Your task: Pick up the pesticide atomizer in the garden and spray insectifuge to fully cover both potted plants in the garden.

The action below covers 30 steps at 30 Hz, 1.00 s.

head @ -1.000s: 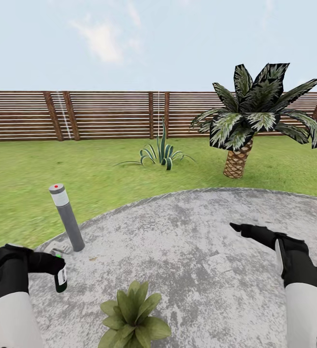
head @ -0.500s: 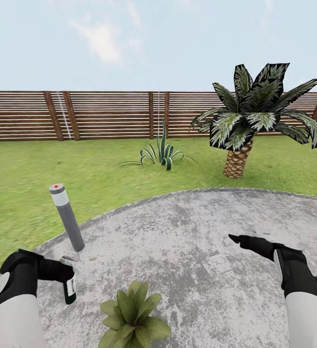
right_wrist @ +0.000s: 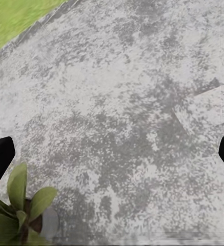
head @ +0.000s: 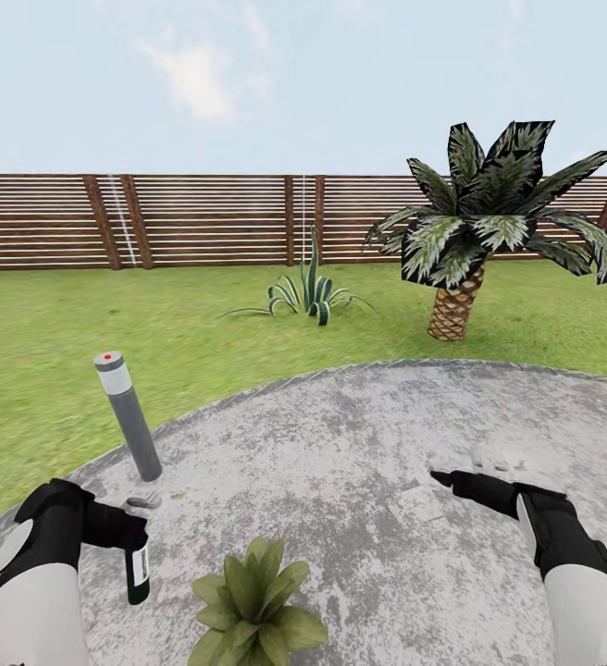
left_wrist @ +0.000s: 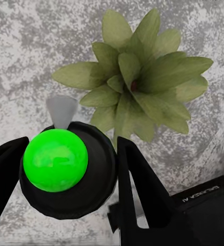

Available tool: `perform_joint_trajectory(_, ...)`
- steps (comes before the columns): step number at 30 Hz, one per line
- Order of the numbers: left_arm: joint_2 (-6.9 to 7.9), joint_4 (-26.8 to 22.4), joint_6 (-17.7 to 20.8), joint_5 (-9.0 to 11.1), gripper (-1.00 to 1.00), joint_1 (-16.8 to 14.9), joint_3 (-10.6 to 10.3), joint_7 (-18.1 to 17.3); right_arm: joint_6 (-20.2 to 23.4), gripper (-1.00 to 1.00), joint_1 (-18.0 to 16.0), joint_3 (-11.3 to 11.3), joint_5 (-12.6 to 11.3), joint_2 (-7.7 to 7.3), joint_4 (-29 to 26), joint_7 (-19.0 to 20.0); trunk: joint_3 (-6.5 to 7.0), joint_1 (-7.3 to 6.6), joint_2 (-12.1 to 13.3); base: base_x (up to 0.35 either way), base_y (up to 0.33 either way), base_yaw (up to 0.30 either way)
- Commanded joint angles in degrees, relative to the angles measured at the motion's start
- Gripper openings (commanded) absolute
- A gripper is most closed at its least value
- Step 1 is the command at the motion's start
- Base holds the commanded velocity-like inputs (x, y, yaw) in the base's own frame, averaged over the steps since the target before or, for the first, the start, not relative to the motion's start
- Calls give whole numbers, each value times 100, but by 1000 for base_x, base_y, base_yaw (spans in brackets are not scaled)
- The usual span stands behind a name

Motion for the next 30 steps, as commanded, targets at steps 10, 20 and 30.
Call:
perform_joint_trajectory(10,31,6,116,-195,-100,-7,-15,-35,19,100,-7,-20,42,-251,590,28,-71,0,-3,0,0,0)
perform_joint_trajectory(20,-1,465,109,-1294,-100,-7,-17,-47,15,100,-7,-18,42,-257,640,32,-131,0,-3,0,0,0)
perform_joint_trajectory(30,-4,558,110,-1318,-100,-7,-19,-42,14,100,-7,-18,45,-257,645,22,-140,0,-3,0,0,0)
